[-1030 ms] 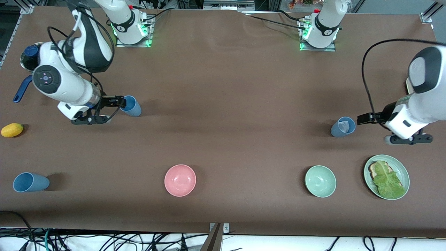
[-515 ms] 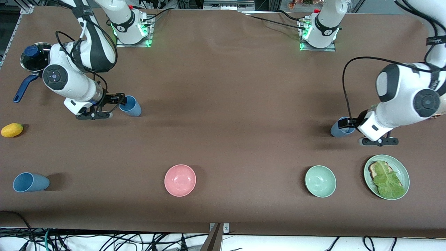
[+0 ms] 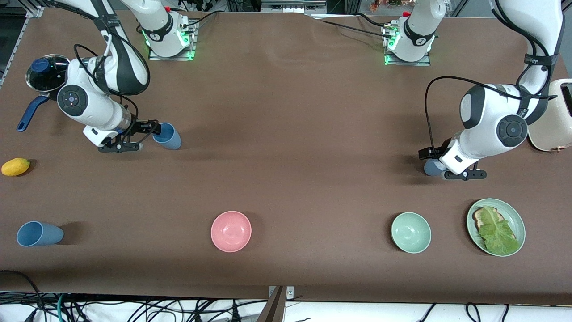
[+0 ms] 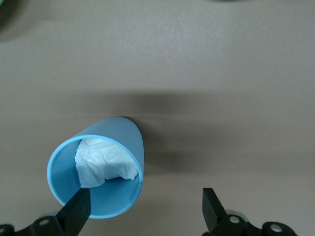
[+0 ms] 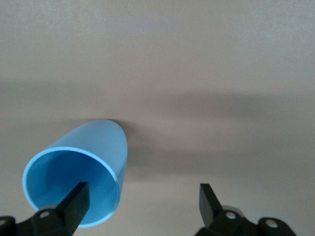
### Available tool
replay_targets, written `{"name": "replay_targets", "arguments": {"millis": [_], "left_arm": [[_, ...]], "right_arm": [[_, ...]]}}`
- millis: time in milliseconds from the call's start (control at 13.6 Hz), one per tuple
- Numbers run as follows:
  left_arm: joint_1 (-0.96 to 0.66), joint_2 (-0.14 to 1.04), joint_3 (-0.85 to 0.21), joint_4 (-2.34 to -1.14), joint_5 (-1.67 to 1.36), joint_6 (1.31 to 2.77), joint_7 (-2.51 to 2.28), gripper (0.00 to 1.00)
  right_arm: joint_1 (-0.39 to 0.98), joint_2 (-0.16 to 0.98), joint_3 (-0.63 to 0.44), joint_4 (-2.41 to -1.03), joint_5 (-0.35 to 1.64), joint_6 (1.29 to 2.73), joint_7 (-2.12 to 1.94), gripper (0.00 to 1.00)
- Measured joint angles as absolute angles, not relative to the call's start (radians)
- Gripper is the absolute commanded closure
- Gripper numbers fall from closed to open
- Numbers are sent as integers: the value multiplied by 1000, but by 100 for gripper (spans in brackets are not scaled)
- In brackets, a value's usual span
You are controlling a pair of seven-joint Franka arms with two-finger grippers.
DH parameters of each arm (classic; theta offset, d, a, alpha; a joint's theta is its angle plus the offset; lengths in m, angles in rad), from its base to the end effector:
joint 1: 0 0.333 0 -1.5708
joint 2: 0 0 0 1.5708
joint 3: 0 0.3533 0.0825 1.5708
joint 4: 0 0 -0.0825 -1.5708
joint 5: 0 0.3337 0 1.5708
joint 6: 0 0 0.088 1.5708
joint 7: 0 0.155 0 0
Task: Stack blue cups with both arms
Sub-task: 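Close both grippers on the two blue cups, then set down the tissue cup with the left gripper while the right gripper lifts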
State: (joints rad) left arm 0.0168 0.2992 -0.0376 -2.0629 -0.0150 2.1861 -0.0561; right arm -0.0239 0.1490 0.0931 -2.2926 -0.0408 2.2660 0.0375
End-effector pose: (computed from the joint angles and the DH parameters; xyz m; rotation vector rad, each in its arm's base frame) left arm 0.5356 -0.0118 0.2990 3.1128 0.0712 -0.2756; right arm 0.4708 0.0300 0.3004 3.1040 0.0943 -0.2704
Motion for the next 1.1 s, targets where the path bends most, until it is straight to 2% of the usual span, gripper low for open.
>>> {"name": "replay_targets", "arguments": {"millis": [294, 368, 515, 662, 736, 1104], "left_arm": [[17, 316, -38, -2070, -15, 2187, -80, 0], [17, 321, -38, -2070, -15, 2187, -83, 7], [17, 331, -39, -2070, -15, 2188, -87, 58], [17, 341, -39, -2070, -15, 2191, -88, 96], [17, 343, -39, -2070, -15, 2193, -88, 100], [17, 343, -39, -2063, -15, 2195, -89, 100]], "right_arm": [[-24, 178, 93, -2293, -41, 2300, 37, 14], [-24, 183, 93, -2293, -41, 2303, 37, 16], [-24, 189, 93, -2293, -41, 2306, 37, 21], [-24, 190, 93, -2293, -41, 2306, 37, 28], [-24, 190, 93, -2293, -41, 2306, 38, 30], [-24, 190, 93, -2293, -41, 2306, 38, 35]]}}
